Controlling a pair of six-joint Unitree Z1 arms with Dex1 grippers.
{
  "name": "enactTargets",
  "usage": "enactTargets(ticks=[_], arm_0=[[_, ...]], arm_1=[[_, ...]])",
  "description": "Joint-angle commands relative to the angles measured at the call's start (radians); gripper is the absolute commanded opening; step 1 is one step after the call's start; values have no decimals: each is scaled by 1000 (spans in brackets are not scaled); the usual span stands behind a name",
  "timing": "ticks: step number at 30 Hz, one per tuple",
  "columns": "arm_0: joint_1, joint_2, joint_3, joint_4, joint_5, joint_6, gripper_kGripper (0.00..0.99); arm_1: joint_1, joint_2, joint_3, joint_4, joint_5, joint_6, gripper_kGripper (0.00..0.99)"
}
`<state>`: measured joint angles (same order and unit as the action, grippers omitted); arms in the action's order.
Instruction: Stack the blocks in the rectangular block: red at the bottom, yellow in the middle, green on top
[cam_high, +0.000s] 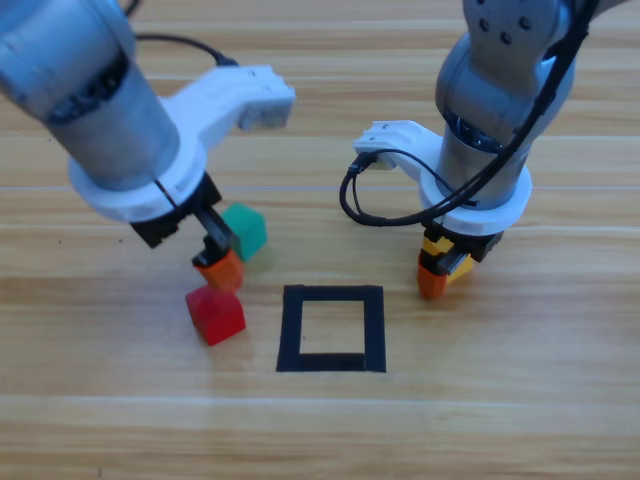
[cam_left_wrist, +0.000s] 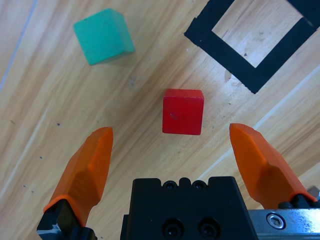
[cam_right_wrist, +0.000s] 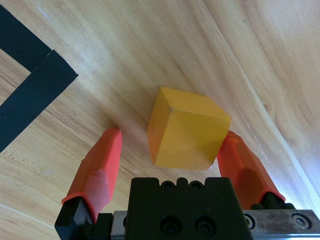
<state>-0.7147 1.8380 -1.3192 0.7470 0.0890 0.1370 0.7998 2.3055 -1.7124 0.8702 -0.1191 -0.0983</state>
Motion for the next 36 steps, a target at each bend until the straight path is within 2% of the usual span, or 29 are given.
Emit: enactTargets(ticks=[1,4,7,8,11,15,22,28,36], arm_0=[[-11,81,-25,25,5,1,990],[-11,104,-40,40,6,-7,990],[-9,133,-52,49,5,-16,990],[-9,144,-55,49,5,-19,990],[-11,175,-60,49,1,-22,990],[-11,188,-60,49,0,-23,990],[-9,207,-51,48,1,-30,990],[-9,233,-37,29,3,-34,990],[-9,259,-6,-9,3,-42,990]], arm_1=[[-24,112,-22,35,-17,-9,727],[-27,117,-26,43,-16,-9,509],[-33,120,-29,52,-14,-8,202],[-36,120,-27,55,-13,-8,133],[-47,112,-27,70,-11,-6,12],[-70,52,-19,99,-1,-3,11],[-128,-152,66,112,101,17,9],[-116,-252,152,104,156,17,6],[-116,-259,238,44,147,2,8]])
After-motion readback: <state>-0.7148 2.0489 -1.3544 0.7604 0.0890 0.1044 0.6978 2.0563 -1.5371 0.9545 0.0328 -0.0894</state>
